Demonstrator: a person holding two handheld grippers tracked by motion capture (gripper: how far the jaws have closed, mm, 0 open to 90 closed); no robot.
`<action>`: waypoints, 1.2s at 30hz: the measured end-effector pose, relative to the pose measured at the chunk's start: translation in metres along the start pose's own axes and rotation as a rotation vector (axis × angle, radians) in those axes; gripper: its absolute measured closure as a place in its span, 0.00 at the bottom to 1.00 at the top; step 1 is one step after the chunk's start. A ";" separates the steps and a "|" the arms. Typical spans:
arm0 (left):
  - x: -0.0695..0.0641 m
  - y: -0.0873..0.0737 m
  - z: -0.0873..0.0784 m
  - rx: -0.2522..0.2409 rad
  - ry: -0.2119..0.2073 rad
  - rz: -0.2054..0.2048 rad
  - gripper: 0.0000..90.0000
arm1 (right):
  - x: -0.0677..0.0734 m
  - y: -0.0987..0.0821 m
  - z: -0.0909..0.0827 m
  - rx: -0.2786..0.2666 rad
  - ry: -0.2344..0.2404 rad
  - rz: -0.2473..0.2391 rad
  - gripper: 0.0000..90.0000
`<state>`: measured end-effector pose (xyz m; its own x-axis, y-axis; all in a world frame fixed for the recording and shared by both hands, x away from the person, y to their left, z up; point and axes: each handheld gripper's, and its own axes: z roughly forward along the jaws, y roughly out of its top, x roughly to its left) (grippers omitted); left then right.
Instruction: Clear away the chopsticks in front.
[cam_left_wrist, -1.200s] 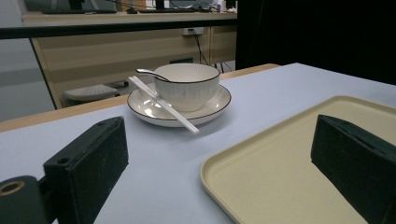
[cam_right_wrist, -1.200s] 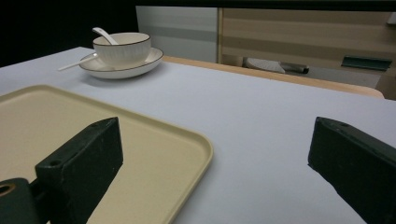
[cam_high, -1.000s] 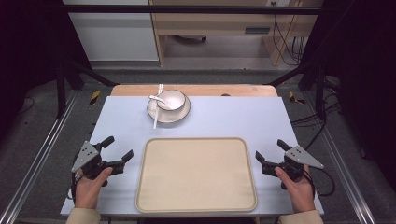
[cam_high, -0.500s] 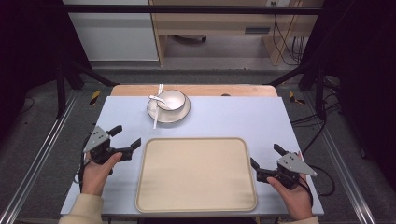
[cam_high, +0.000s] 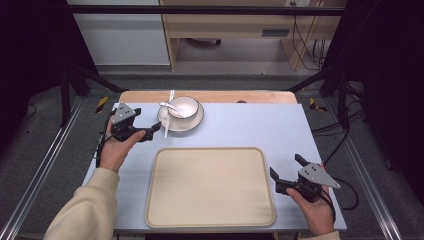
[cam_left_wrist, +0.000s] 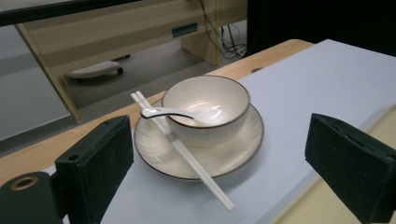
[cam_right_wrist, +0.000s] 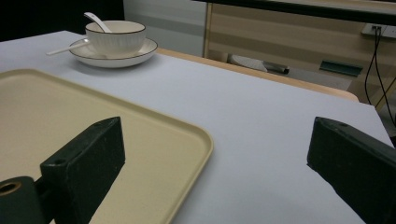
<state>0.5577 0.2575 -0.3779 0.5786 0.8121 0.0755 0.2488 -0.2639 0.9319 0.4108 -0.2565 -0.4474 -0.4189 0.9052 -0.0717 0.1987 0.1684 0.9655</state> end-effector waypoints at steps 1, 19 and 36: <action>0.003 0.001 0.003 0.009 0.015 -0.005 0.09 | 0.001 0.000 0.000 0.000 0.001 -0.005 0.05; 0.033 -0.009 0.043 0.179 0.091 -0.060 0.26 | 0.001 0.003 0.005 -0.008 -0.026 0.007 0.06; 0.023 -0.021 0.071 0.310 0.098 -0.053 0.57 | 0.002 0.005 0.002 0.020 -0.032 0.008 0.08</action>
<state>0.6214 0.2446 -0.4207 0.4849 0.8711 0.0776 0.5102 -0.3538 0.7839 0.4132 -0.2530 -0.4435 -0.3884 0.9187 -0.0720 0.2198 0.1682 0.9609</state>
